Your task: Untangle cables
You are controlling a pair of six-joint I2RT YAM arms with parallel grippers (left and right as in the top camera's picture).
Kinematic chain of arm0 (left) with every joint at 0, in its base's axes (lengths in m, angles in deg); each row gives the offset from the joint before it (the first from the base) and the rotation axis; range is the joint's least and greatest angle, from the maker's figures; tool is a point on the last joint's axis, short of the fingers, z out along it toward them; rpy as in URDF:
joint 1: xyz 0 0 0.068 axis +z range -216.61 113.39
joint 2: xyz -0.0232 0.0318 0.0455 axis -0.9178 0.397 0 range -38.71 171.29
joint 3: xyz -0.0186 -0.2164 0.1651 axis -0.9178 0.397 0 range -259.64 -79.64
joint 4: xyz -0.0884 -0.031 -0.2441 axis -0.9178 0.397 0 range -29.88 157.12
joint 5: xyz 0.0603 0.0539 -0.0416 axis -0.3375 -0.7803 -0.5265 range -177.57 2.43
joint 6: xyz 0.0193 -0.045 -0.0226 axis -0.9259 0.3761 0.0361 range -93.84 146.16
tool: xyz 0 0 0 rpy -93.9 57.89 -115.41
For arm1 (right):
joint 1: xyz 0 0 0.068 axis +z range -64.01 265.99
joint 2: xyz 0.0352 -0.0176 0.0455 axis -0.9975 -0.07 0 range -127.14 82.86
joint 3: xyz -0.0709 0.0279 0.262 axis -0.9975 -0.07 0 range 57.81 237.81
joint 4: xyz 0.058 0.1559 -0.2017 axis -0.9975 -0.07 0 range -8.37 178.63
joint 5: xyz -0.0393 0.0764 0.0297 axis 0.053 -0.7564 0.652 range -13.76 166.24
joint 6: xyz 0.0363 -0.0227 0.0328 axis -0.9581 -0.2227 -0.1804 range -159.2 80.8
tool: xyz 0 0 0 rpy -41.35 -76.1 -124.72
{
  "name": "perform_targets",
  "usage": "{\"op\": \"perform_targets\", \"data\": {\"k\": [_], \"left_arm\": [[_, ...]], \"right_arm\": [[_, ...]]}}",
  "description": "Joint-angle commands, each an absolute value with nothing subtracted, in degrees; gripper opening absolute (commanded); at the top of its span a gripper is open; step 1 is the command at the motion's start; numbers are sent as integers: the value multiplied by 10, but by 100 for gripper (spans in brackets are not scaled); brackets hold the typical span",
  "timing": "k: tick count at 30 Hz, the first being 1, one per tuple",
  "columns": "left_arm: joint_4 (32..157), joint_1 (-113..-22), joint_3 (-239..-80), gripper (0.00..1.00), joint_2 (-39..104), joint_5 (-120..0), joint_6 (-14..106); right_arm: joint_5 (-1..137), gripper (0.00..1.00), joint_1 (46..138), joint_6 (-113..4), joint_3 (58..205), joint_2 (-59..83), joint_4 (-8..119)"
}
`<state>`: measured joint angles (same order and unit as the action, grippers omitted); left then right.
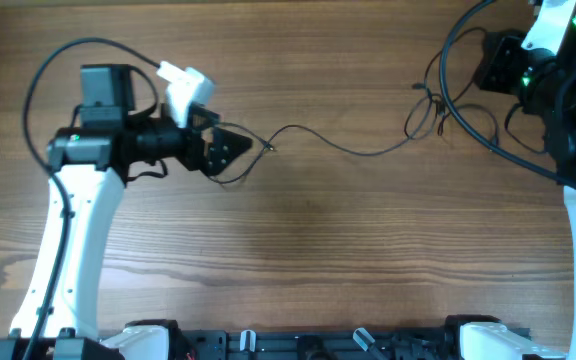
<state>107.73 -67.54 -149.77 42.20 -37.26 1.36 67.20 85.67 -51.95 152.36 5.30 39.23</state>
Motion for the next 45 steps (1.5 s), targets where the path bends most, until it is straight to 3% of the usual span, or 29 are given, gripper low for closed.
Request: {"op": "perform_targets", "data": {"k": [1,14,31,33,36,37,39,40,42,45], "left_arm": [[1079,-730,-1499,100,474,-346,-70],[955,-879,-1499,100,606,-345,-112],[918,-903,-1499,89,660,-312,-290],[909,-908,-1499,84,675,-312,-290],[901,-909,-1499,64,680,-313,-289],[894,-909,-1499,57,680,-315,-289],[874,-907,-1499,29,680,-326,-285],[865,-906,-1499,22,680,-333,-281],[841,-899,-1502,16,679,-355,-237],[837,-881,-1508,18,669,-368,-202]], "right_arm": [[571,4,860,-532,1536,56,397],[534,5,902,-575,1536,55,390],[484,5,936,-647,1536,54,415],[482,4,936,-647,1536,54,414],[483,5,936,-647,1536,55,414],[483,4,936,-647,1536,55,414],[483,5,935,-646,1536,54,410],[483,4,935,-646,1536,54,407],[514,5,935,-635,1536,54,391],[594,4,935,-629,1536,53,343]]}}
